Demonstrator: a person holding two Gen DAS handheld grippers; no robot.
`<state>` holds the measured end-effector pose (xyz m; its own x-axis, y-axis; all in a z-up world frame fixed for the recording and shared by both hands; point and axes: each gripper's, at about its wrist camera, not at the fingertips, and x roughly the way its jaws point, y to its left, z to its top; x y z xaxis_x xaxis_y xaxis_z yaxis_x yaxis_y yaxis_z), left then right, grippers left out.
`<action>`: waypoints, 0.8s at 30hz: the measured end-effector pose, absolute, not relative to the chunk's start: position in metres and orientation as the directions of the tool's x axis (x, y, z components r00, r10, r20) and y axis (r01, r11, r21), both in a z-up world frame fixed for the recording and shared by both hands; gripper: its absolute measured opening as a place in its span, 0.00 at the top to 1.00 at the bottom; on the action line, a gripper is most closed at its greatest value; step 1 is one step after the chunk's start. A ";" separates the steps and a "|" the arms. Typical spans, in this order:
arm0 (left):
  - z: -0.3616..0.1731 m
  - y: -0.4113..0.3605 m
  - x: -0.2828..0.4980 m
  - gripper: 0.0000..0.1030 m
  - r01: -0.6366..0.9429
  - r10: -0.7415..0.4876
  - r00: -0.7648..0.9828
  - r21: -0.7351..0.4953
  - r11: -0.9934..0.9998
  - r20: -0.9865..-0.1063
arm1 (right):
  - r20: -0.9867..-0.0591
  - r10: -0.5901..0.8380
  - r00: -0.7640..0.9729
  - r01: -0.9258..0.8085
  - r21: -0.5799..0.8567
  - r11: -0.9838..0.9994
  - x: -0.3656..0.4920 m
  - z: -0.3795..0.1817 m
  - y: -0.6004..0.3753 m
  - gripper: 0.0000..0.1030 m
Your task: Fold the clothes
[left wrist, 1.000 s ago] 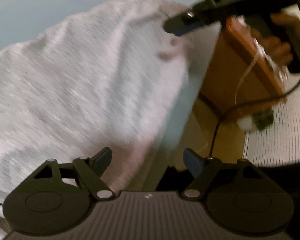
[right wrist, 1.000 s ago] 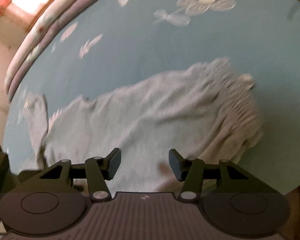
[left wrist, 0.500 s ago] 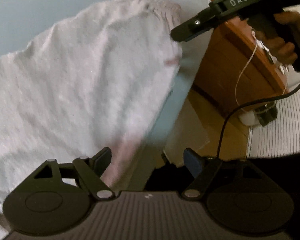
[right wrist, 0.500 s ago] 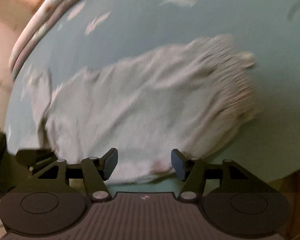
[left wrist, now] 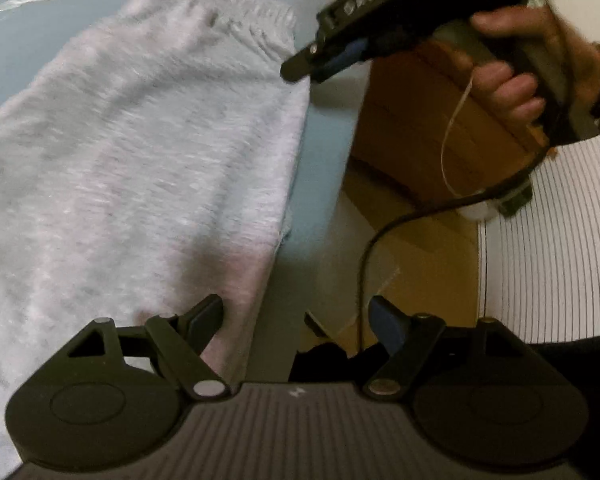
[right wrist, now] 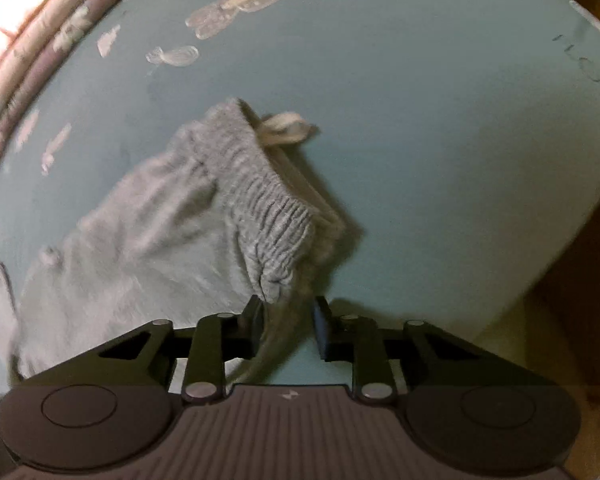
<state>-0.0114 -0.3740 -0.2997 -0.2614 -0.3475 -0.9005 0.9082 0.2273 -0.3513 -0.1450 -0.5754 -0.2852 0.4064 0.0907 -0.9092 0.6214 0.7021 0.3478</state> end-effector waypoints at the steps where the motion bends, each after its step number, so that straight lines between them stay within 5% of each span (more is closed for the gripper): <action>1: -0.303 -0.377 -0.012 0.21 0.912 -0.333 -0.265 -0.347 0.218 -0.905 | -0.905 0.100 0.414 0.621 0.361 0.696 -0.148 -0.283 -0.576 0.62; 10: -0.272 -0.341 0.019 0.18 0.833 -0.411 -0.177 -0.359 0.421 -0.894 | -0.849 0.094 0.520 0.468 0.375 0.801 -0.119 -0.222 -0.553 0.33; 24: -0.227 -0.142 0.039 0.18 0.362 -0.397 0.191 -0.312 0.879 -0.898 | -0.872 0.321 0.369 0.080 0.374 0.924 -0.018 -0.232 -0.375 0.32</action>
